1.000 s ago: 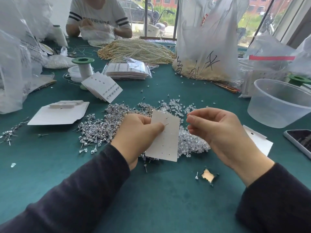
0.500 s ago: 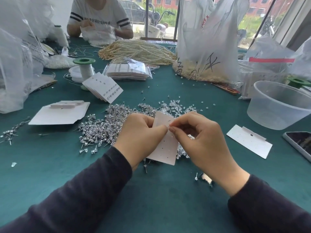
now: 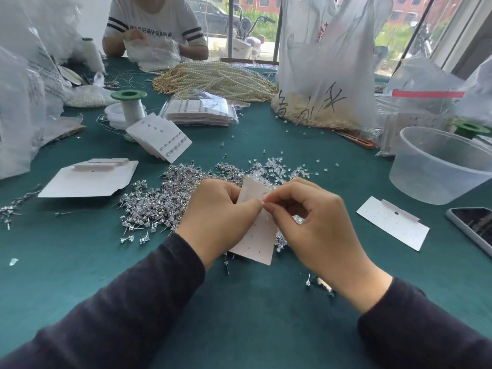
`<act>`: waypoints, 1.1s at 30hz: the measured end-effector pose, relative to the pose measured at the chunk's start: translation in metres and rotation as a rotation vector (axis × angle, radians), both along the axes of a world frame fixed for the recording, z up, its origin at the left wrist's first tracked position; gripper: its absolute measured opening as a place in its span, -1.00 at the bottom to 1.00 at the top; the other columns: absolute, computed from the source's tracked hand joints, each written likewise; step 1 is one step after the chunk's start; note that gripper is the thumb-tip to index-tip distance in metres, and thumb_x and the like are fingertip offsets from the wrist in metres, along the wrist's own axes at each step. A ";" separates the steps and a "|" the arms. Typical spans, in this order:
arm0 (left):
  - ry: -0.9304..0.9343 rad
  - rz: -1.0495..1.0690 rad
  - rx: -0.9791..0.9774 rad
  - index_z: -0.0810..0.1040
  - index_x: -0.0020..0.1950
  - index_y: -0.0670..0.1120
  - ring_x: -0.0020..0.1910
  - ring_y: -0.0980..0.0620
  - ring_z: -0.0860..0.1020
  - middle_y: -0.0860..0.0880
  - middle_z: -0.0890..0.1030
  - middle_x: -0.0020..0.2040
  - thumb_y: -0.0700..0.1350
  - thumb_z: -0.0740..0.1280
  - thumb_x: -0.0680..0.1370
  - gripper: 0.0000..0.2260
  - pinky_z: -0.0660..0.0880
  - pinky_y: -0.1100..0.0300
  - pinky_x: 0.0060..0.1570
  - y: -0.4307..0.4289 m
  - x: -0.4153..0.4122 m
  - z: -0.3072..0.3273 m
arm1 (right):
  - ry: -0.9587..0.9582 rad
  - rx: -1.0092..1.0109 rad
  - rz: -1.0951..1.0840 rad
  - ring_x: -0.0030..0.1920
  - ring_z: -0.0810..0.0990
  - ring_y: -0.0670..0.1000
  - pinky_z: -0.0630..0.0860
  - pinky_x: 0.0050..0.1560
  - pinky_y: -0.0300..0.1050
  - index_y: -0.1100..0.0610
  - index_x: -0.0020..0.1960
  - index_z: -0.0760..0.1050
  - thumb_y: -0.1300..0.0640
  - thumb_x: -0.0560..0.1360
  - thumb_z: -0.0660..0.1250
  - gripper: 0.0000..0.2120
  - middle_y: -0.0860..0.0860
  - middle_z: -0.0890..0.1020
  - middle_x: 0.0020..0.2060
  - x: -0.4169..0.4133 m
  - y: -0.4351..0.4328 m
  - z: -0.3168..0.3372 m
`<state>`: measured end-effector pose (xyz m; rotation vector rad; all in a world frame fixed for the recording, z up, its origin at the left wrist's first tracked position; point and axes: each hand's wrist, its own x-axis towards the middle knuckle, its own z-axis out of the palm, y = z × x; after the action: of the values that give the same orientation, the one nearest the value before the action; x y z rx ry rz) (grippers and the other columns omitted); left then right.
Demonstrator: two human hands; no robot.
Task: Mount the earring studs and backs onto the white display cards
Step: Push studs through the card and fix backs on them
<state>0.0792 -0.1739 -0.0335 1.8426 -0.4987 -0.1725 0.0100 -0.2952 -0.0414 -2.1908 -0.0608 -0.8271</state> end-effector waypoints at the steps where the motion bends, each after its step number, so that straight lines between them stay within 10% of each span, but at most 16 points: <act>1: -0.026 -0.003 0.014 0.59 -0.37 -0.26 -0.38 -0.18 0.60 -0.27 0.64 -0.31 -0.08 0.35 0.30 -0.77 0.49 0.08 -0.42 0.000 0.000 0.000 | 0.000 -0.005 0.000 -0.28 0.56 -0.04 0.52 -0.25 -0.12 0.20 -0.21 0.60 0.31 0.38 0.40 -0.96 0.01 0.60 -0.30 0.000 0.000 0.000; 10: -0.108 -0.054 0.097 0.48 -0.49 -0.26 -0.51 0.00 0.39 -0.08 0.45 -0.51 -0.04 0.25 0.23 -0.73 0.30 0.21 -0.49 0.001 -0.002 0.003 | -0.036 -0.088 -0.011 -0.29 0.56 0.00 0.50 -0.25 -0.10 0.26 -0.22 0.62 0.32 0.37 0.37 -0.95 0.06 0.60 -0.29 -0.001 0.002 -0.003; 22: 0.095 -0.083 -0.031 0.52 -0.28 -0.41 -0.38 -0.09 0.50 -0.42 0.57 -0.27 -0.09 0.27 0.23 -0.65 0.41 0.06 -0.35 0.000 -0.002 0.002 | -0.033 -0.050 -0.026 -0.32 0.55 -0.05 0.51 -0.25 -0.13 0.21 -0.23 0.58 0.27 0.36 0.38 -0.99 0.03 0.60 -0.31 -0.006 0.002 0.004; 33: 0.077 -0.074 -0.005 0.51 -0.38 -0.33 -0.45 -0.05 0.48 -0.17 0.52 -0.43 -0.09 0.26 0.22 -0.73 0.41 0.11 -0.42 -0.001 -0.005 0.001 | -0.037 -0.058 -0.045 -0.36 0.50 -0.04 0.47 -0.29 -0.18 0.22 -0.28 0.55 0.29 0.35 0.33 -0.95 0.05 0.56 -0.34 -0.004 0.008 0.000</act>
<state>0.0745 -0.1753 -0.0322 1.8068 -0.5137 -0.2914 0.0061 -0.2874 -0.0410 -2.2385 -0.0542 -0.9014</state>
